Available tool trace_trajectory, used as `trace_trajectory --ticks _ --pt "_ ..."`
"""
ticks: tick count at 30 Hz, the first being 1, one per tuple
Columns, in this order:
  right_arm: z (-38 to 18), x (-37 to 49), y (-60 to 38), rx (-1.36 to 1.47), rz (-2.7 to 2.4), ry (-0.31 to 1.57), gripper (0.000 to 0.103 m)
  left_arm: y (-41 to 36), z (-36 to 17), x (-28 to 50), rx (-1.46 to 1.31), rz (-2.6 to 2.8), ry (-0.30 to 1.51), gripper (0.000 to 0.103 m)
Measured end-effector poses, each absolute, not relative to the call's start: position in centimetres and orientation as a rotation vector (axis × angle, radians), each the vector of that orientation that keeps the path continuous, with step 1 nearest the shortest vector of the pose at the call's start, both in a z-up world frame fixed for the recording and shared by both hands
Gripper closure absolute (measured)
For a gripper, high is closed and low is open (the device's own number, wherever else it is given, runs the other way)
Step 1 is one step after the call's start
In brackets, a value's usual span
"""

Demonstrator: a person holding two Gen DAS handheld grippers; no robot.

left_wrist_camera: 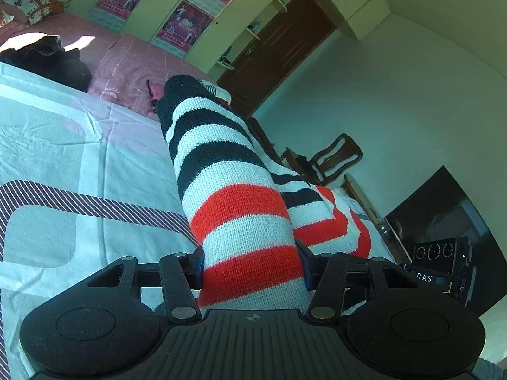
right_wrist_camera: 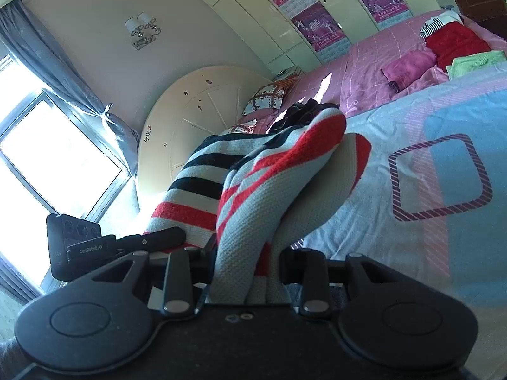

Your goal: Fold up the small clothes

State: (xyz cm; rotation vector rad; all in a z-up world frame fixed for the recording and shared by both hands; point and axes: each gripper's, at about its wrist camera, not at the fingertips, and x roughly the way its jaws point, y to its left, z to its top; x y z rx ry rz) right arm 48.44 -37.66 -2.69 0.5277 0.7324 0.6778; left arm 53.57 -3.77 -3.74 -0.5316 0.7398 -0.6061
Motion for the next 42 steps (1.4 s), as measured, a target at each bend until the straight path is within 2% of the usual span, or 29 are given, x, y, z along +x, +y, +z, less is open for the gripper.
trace_trajectory --ticks 11,28,37,42 --pt "0.2 47.0 -33.6 0.511 0.663 0.685 0.069 0.0 -0.9 51.2 -0.517 -0.643 0.695 0.051" --pt "0.3 46.1 -18.9 0.498 0.695 0.703 0.069 15.2 -1.0 48.5 -0.523 -0.614 0.689 0.051" --pt "-1.8 47.4 -10.7 0.483 0.75 0.777 0.069 22.5 -3.8 47.1 -0.545 -0.521 0.723 0.051" --pt "-4.8 48.9 -7.4 0.504 0.775 0.851 0.069 25.6 -7.5 47.5 -0.595 -0.461 0.777 0.051"
